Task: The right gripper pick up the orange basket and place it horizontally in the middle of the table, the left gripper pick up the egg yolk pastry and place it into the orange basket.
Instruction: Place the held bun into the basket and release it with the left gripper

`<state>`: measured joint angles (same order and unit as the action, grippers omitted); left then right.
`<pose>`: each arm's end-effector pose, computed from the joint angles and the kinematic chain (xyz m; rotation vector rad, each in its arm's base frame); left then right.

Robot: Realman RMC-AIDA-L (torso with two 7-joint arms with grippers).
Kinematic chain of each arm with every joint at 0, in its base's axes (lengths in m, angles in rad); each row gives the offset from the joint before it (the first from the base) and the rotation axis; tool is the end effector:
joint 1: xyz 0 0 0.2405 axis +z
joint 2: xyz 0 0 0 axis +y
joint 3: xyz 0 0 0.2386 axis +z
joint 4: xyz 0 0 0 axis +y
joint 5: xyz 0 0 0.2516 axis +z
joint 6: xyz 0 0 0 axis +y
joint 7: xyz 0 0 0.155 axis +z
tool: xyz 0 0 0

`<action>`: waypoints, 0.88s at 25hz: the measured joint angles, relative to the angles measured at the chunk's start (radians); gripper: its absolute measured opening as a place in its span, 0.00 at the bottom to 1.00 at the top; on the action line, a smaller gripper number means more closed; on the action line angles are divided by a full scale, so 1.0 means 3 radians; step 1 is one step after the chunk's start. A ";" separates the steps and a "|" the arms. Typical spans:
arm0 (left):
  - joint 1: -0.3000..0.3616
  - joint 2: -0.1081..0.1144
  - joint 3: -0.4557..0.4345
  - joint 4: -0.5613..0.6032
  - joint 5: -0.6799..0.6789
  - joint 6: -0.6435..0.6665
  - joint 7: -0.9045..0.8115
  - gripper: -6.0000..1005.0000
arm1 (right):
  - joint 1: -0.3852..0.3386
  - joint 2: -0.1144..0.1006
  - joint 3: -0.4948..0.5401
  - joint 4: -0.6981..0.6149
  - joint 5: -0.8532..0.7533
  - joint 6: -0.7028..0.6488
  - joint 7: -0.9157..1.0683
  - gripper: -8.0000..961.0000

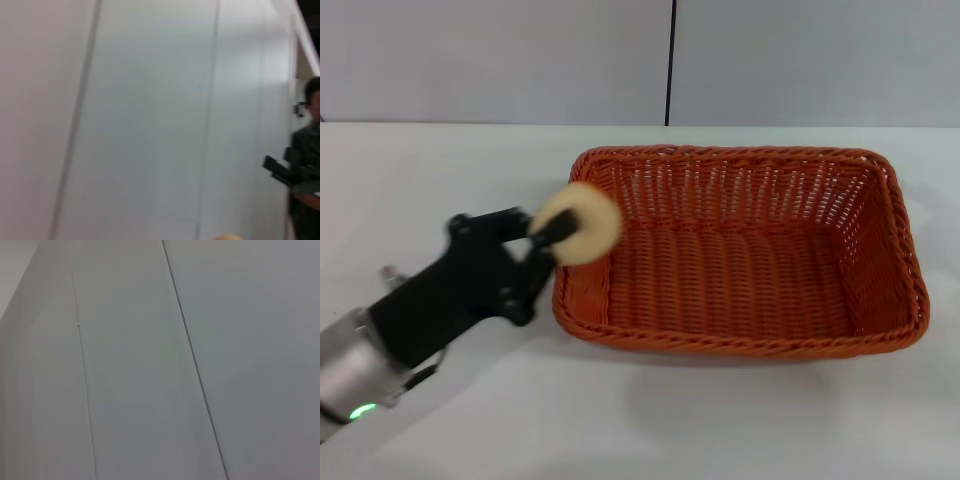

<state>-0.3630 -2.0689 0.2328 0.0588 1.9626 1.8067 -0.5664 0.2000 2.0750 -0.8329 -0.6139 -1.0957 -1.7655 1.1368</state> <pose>-0.2970 0.2467 -0.0443 -2.2346 -0.3380 -1.2658 0.2920 0.2913 0.0782 -2.0150 0.3927 1.4300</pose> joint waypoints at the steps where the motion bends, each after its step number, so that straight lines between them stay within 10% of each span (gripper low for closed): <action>1: -0.0122 -0.0001 0.0075 -0.0086 0.0001 -0.0087 0.0000 0.12 | 0.0006 0.0000 0.0000 0.0022 0.0001 -0.0010 0.0000 0.64; 11: -0.0512 -0.0014 0.0307 -0.0514 -0.0006 -0.0611 0.0036 0.07 | 0.0016 -0.0004 0.0000 0.0120 0.0007 -0.0062 0.0000 0.65; 22: -0.0086 0.0024 -0.0097 -0.0319 -0.0033 -0.0496 0.0042 0.43 | -0.0002 -0.0008 0.0168 0.0167 -0.0001 -0.0047 -0.0005 0.66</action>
<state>-0.3888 -2.0616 0.2036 -0.0368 1.9528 1.6578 -0.5538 0.1994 2.0726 -0.7826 -0.5638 -1.0959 -1.7796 1.1355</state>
